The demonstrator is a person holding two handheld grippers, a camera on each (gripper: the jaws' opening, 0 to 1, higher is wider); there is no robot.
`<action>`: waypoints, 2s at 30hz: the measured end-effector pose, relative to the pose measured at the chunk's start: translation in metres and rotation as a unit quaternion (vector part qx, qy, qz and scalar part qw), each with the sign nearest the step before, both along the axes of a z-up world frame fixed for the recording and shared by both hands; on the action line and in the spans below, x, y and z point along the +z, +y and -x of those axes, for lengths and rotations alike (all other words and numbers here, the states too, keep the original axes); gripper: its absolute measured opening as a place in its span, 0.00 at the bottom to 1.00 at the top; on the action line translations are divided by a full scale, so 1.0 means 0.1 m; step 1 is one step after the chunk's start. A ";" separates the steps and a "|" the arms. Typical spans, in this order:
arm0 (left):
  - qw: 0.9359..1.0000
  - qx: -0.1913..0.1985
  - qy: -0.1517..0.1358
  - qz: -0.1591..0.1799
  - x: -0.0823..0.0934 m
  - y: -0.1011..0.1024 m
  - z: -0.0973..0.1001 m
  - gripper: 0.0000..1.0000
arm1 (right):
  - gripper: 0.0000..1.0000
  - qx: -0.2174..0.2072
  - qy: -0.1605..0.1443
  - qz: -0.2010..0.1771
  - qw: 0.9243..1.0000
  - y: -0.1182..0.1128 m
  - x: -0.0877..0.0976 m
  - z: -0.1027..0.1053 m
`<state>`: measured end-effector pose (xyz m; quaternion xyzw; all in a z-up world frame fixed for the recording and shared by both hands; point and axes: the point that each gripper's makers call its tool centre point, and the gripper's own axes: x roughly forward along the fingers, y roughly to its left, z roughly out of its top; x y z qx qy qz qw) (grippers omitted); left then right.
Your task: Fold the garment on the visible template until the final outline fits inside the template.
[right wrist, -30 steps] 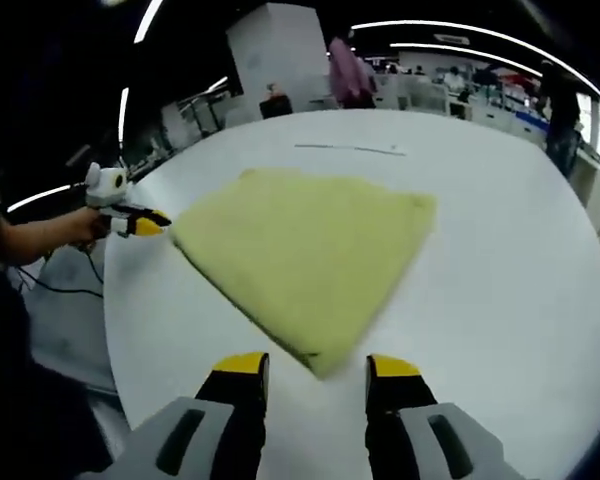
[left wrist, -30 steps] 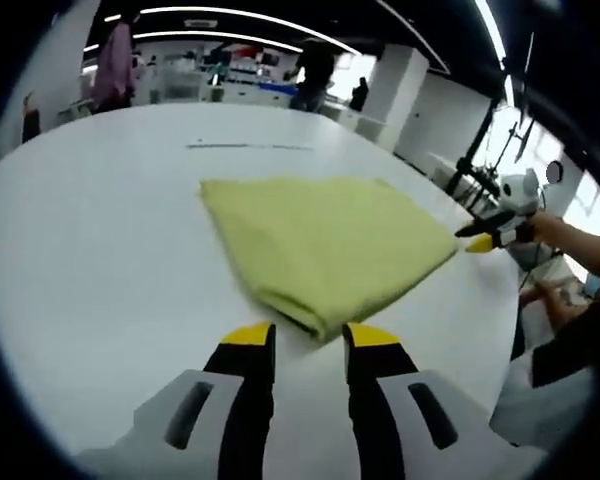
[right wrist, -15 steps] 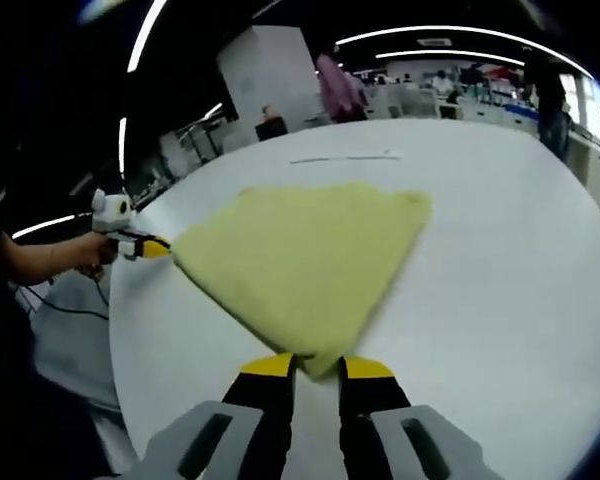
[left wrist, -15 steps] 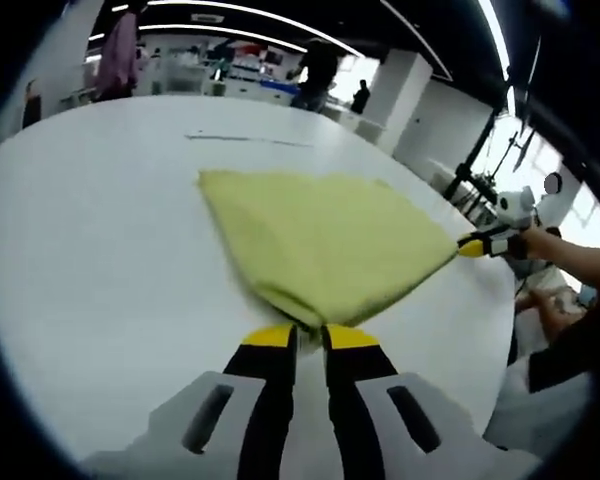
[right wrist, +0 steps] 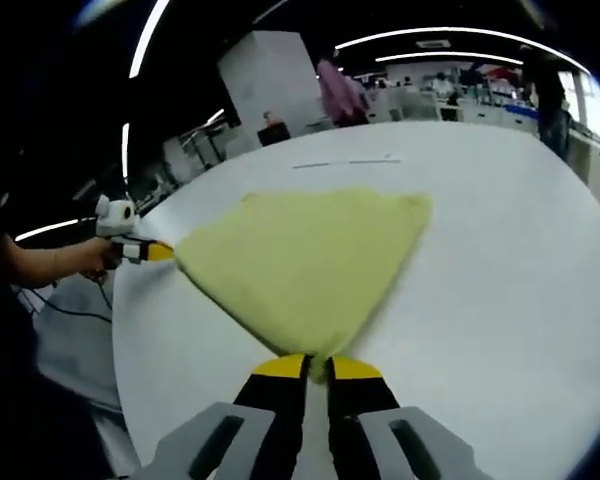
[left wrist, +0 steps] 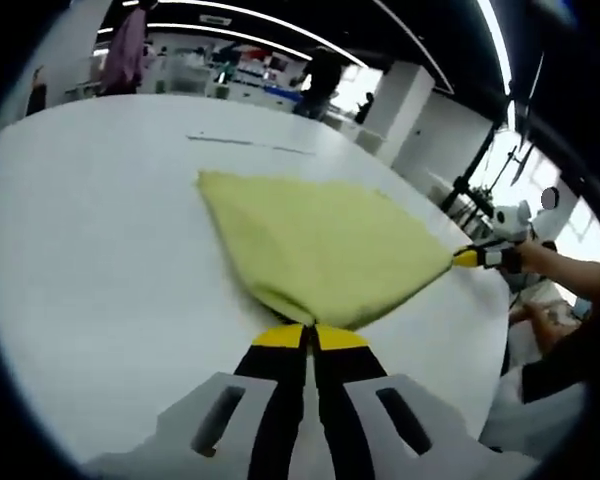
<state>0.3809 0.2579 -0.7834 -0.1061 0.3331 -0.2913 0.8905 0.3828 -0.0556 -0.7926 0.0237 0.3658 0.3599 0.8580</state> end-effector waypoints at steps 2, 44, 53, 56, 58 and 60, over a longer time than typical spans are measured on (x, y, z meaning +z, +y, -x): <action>1.000 0.007 0.001 0.007 0.01 0.01 -0.02 0.00 | 0.01 0.002 -0.003 -0.001 1.000 0.00 0.01 0.00; 0.999 0.012 0.008 -0.051 -0.04 0.26 0.11 0.00 | 0.00 0.023 -0.002 0.009 1.000 -0.13 0.05 0.04; 0.999 0.013 0.013 -0.049 -0.04 0.26 0.11 0.00 | 0.00 0.011 0.008 -0.010 1.000 -0.13 0.07 0.01; 0.999 0.013 0.013 -0.049 -0.04 0.26 0.11 0.00 | 0.00 -0.001 0.019 -0.020 1.000 -0.14 0.07 0.00; 0.999 0.013 0.014 -0.048 -0.04 0.26 0.11 0.00 | 0.00 -0.001 0.017 -0.021 1.000 -0.13 0.08 0.00; 0.999 0.013 0.014 -0.047 -0.04 0.26 0.11 0.00 | 0.00 0.000 0.018 -0.022 1.000 -0.12 0.07 0.00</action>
